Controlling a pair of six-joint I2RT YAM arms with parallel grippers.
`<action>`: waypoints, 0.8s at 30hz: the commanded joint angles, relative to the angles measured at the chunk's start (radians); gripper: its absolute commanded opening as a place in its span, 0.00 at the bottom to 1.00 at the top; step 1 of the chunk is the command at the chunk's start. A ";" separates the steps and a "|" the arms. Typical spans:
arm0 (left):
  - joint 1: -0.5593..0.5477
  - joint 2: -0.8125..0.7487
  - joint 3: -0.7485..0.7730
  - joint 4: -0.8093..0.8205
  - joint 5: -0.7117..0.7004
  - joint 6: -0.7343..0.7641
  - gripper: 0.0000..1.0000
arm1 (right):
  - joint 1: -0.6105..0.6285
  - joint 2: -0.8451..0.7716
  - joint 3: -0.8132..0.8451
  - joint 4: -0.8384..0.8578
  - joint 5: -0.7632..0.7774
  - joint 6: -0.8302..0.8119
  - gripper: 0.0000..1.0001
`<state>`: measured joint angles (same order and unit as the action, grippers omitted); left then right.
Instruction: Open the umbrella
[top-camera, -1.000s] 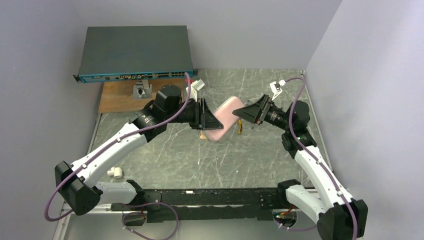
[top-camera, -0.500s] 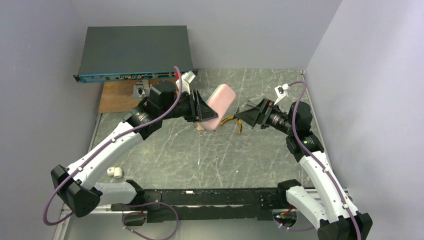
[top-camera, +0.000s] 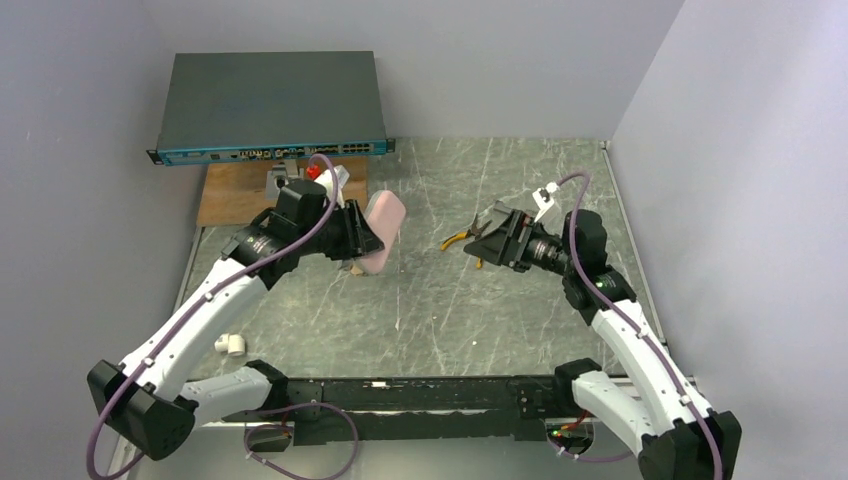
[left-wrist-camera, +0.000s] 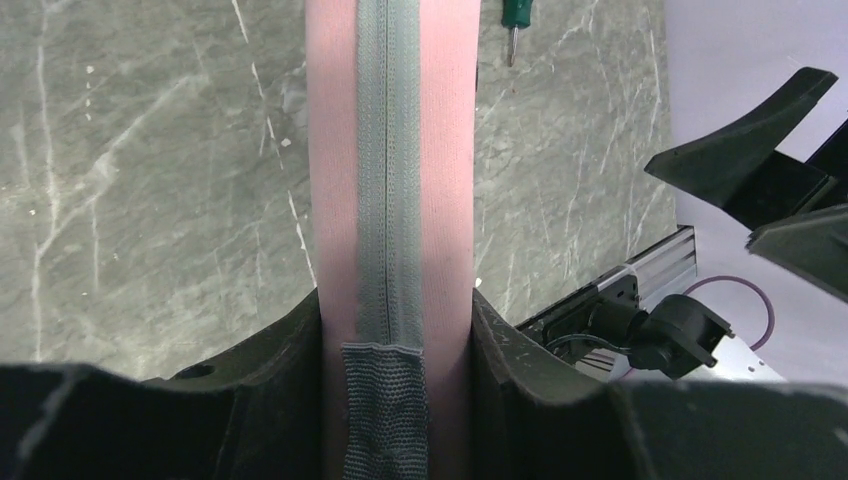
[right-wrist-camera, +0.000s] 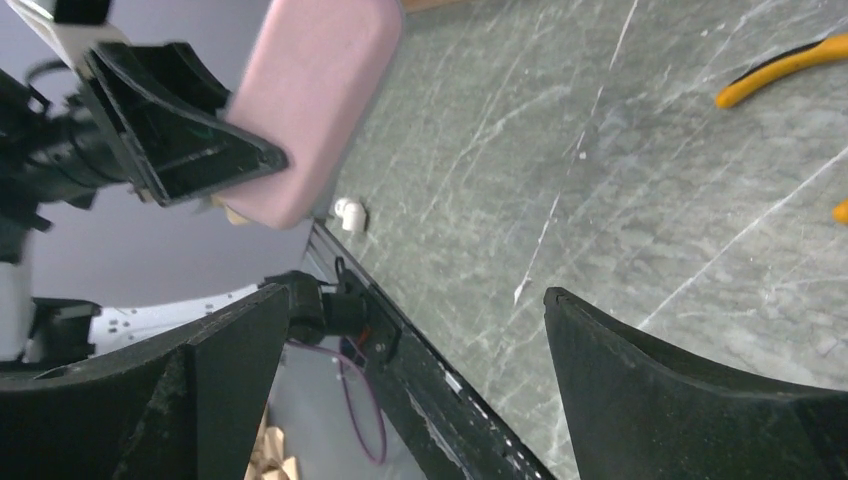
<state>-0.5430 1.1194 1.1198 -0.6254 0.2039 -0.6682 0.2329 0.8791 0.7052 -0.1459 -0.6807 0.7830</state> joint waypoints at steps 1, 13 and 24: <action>0.010 -0.080 0.026 0.014 0.050 0.041 0.00 | 0.092 -0.069 0.046 -0.124 0.105 -0.098 1.00; 0.010 -0.066 0.170 -0.125 0.039 -0.003 0.00 | 0.323 -0.336 -0.030 -0.090 0.386 -0.213 0.99; 0.037 0.131 0.468 -0.242 0.097 -0.075 0.00 | 0.659 -0.212 -0.141 0.277 0.630 -0.534 0.90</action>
<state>-0.5217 1.1995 1.5131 -0.8906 0.2371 -0.7113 0.7719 0.6048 0.6056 -0.1131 -0.1680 0.4213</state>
